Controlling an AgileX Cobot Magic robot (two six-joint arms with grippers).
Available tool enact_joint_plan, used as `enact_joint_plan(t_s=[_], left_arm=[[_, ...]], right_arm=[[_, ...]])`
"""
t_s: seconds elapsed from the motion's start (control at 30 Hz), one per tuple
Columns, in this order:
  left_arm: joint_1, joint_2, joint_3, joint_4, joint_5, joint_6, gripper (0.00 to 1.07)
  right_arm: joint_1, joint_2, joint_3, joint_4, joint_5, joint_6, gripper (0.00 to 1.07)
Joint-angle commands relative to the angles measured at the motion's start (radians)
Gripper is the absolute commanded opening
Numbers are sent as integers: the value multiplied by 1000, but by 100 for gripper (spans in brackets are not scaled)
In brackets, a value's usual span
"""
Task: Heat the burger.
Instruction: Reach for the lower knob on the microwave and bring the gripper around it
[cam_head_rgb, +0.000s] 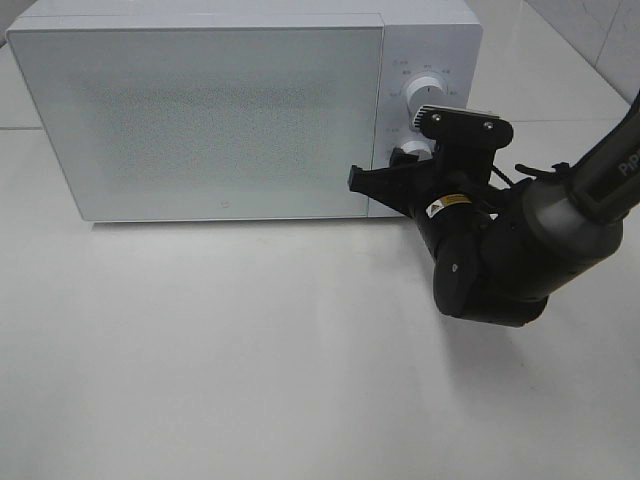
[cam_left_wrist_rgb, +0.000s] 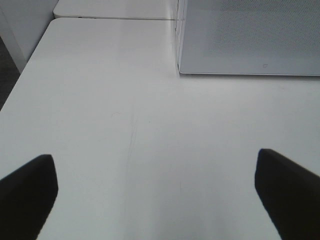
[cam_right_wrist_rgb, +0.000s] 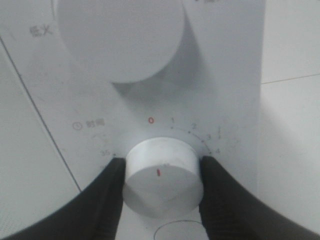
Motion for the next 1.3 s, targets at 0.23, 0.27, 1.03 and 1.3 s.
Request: enact_joint_plan(t_s=[0.23,0.27,1.03,1.3], left_arm=[[2,-20,3,-5,-13,-8,100],[2,-20,3,-5,-13,-8,100],[2,-20,3,-5,-13,-8,100],[2,-20,3,-5,-13,-8,100]], right_arm=[[-11,-7,-31,-215,-171,501,0],[-11,-7,-31,-215,-171,501,0],[-11,-7,-31,-198,-172,1406,0],[-11,-7,-31,-109,-171,1562,0]])
